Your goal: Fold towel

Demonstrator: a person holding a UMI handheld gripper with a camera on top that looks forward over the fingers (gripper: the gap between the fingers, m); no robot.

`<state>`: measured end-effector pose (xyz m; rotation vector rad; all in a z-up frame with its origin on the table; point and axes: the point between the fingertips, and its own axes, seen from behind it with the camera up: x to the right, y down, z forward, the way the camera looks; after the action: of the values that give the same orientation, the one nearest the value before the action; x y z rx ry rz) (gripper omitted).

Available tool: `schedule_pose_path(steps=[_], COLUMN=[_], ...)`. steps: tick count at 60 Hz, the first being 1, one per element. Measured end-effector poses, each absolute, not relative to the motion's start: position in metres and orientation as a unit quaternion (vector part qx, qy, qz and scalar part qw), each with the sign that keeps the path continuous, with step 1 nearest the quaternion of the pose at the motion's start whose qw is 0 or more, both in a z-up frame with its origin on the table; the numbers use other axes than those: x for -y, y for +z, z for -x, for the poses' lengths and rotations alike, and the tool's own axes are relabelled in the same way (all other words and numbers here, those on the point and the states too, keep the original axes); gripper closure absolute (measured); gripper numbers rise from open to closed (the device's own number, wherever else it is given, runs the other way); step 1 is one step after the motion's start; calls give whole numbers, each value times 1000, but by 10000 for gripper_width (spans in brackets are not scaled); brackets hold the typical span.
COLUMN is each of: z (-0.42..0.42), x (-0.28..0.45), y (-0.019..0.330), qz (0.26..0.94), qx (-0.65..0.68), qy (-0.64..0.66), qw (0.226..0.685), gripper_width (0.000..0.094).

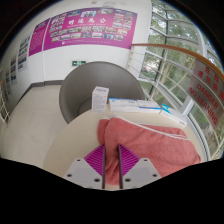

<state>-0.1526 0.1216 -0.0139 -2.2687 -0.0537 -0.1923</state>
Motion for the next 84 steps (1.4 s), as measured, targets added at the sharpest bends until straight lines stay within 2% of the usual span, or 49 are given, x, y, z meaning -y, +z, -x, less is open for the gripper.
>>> schedule_pose_path(steps=[1,2,12,17,22,25,30,34,38,40,45,47,51,52,55,64,84], z=[149,144,182,227,249,253,215,180,128,103,47,35,15,14,11,25,86], x=[-125,-125,-111,-100,-84,-81,-85,-92,-95,-98,-99,-91,-87,-83,-70,-22,145], y=[-14,-12,-1,35,93,126,155,152,124,109,81,77,79,83,96,137,222], qz=[905,903,913,905,889,878,865,869,878,885,894,897,895,893,890,887,882], qx=[22,22,23,16,1,-11,-25,-32,-38,-40,-37,-37,-27,-27,-21,-14,2], qy=[-84,-95,-24,48,128,162,169,143,100,71,6,-15,-34,-34,-34,-38,-53], qw=[417,418,408,422,439,451,472,473,466,459,447,440,444,447,454,459,468], gripper_width=[837,857,891,890,891,890,890,889,874,830,601,469,121,63,94,82,79])
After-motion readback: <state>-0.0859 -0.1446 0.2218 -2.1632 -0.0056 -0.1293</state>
